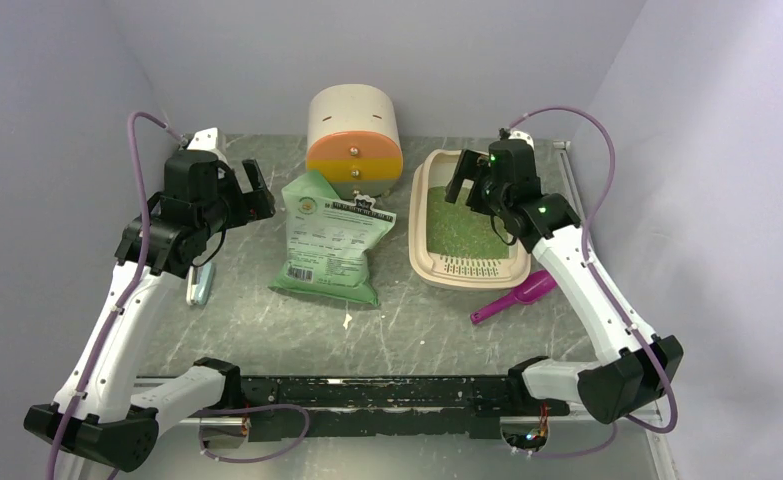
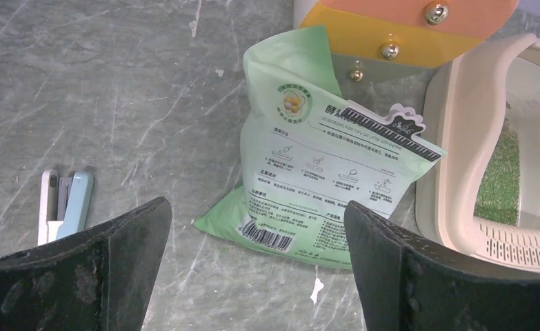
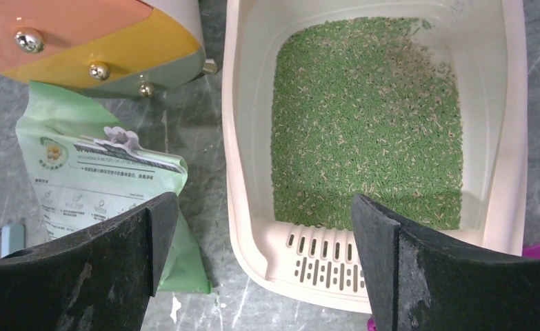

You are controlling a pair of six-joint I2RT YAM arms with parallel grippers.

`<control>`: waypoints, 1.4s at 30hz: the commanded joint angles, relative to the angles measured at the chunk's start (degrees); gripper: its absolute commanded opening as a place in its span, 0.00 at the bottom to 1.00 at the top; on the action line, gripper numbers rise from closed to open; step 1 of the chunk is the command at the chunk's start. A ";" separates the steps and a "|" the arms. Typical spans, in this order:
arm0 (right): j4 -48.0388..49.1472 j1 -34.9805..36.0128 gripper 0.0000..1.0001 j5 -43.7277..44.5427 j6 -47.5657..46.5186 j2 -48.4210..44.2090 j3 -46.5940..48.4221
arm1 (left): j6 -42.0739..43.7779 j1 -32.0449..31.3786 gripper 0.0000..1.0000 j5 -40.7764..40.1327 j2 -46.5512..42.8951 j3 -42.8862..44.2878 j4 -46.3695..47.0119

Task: Fill the litter box with clean litter
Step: Adjust the litter box at the center of the board.

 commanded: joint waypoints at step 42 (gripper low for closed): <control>19.08 4.84 0.96 -28.93 -17.00 28.18 9.84 | -0.28 0.45 1.00 14.29 -5.78 -13.47 1.56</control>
